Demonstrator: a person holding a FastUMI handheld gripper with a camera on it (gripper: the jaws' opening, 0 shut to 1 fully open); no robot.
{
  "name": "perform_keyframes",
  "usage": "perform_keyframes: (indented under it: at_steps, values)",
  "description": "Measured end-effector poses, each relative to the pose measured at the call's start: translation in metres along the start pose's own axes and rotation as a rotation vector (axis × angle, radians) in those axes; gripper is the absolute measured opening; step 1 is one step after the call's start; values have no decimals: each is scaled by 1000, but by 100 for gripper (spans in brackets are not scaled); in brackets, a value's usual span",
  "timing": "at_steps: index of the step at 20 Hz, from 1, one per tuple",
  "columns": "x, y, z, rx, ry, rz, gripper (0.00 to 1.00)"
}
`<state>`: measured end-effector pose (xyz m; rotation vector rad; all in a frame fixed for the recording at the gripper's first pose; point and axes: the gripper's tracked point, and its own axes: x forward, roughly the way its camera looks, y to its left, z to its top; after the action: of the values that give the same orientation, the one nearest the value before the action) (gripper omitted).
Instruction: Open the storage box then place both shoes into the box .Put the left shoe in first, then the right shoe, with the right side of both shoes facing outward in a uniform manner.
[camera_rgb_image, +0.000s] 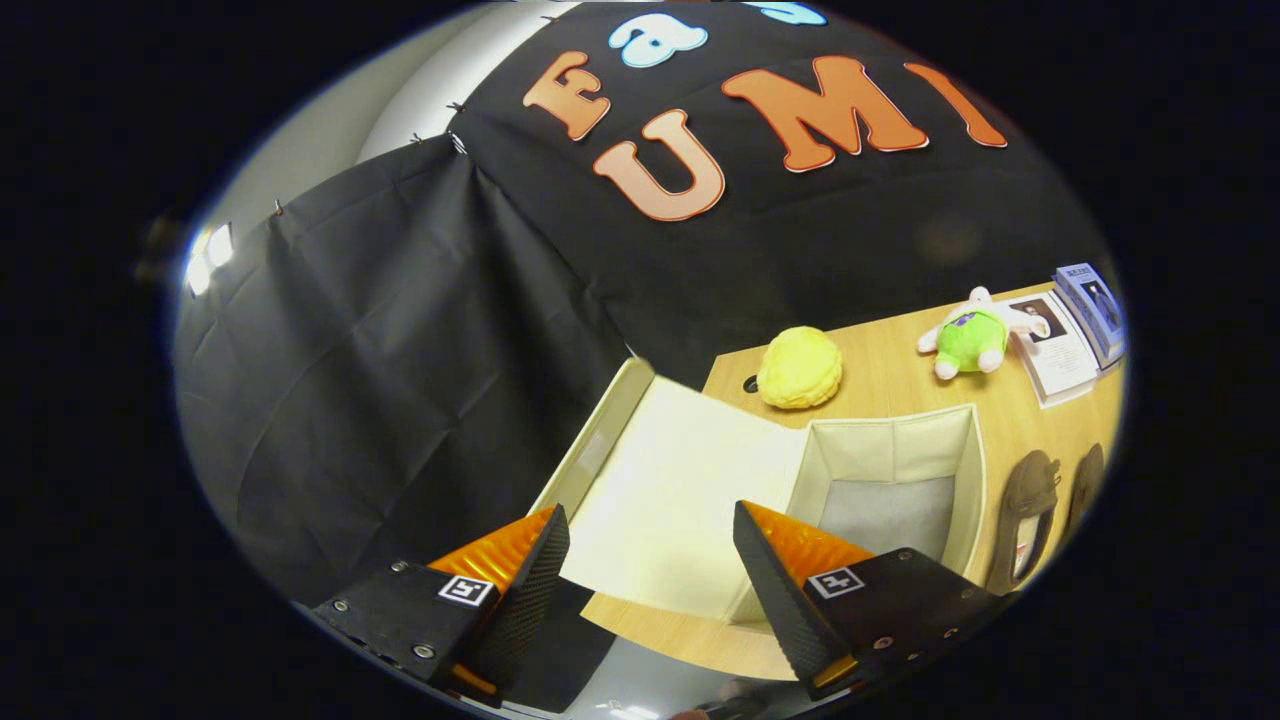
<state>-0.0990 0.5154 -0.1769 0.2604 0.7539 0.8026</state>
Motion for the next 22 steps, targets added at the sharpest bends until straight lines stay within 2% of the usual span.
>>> perform_keyframes:
  at_steps: [5,13,18,22]
  values:
    - [-26,-43,14,-2,-68,-86,98]
    - [-99,-151,30,-11,-202,-303,98]
    - [-137,-223,23,-26,-276,-449,98]
    - [-149,-275,4,-23,-301,-548,98]
